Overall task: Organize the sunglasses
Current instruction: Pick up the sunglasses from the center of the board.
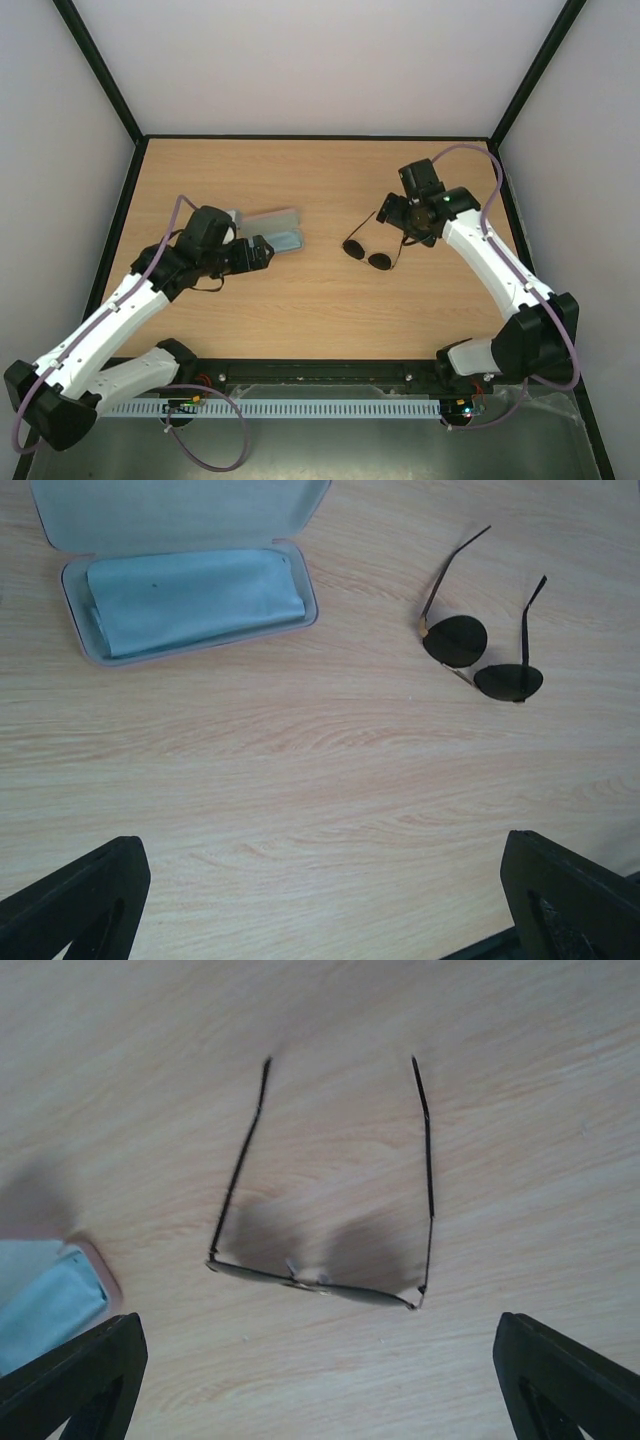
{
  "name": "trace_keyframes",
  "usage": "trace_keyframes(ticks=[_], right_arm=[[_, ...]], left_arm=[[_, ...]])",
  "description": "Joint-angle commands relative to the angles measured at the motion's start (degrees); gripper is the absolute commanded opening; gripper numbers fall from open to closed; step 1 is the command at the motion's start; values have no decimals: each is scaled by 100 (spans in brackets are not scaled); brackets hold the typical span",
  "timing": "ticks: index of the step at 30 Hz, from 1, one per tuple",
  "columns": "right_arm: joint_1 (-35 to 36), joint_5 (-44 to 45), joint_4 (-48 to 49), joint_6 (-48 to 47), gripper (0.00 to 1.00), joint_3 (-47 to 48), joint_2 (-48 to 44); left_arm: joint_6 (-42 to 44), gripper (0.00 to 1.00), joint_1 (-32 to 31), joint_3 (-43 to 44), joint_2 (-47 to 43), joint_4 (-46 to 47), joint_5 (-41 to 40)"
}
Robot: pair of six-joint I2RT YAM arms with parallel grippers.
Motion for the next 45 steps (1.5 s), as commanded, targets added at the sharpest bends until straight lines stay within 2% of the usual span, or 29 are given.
trace_keyframes(ticks=[1, 8, 14, 20, 26, 30, 36, 40, 45], right_arm=[[-12, 45, -151, -173, 95, -498, -281], [-62, 332, 366, 291, 87, -1588, -784], [-225, 132, 1064, 465, 72, -2298, -580], [-427, -116, 1479, 374, 66, -2120, 289], [-501, -172, 1589, 242, 53, -1799, 941], [-525, -223, 1670, 199, 42, -1779, 1122], [-529, -305, 1696, 125, 39, -1817, 1266], [-531, -380, 1715, 49, 27, -1852, 1320], [-528, -408, 1708, -39, 26, -1841, 1443]], left_arm=[[-165, 99, -17, 110, 102, 238, -203], [12, 99, -22, 60, 452, 216, 128], [142, 99, -16, 217, 529, 86, 177], [304, 99, -22, 241, 400, -38, 123], [308, 99, -16, 126, 400, 77, 206], [241, 99, -19, 93, 318, 100, 204], [255, 99, -23, -20, 291, 116, 205], [243, 99, -22, -54, 298, 151, 225], [241, 99, -17, -29, 362, 198, 255]])
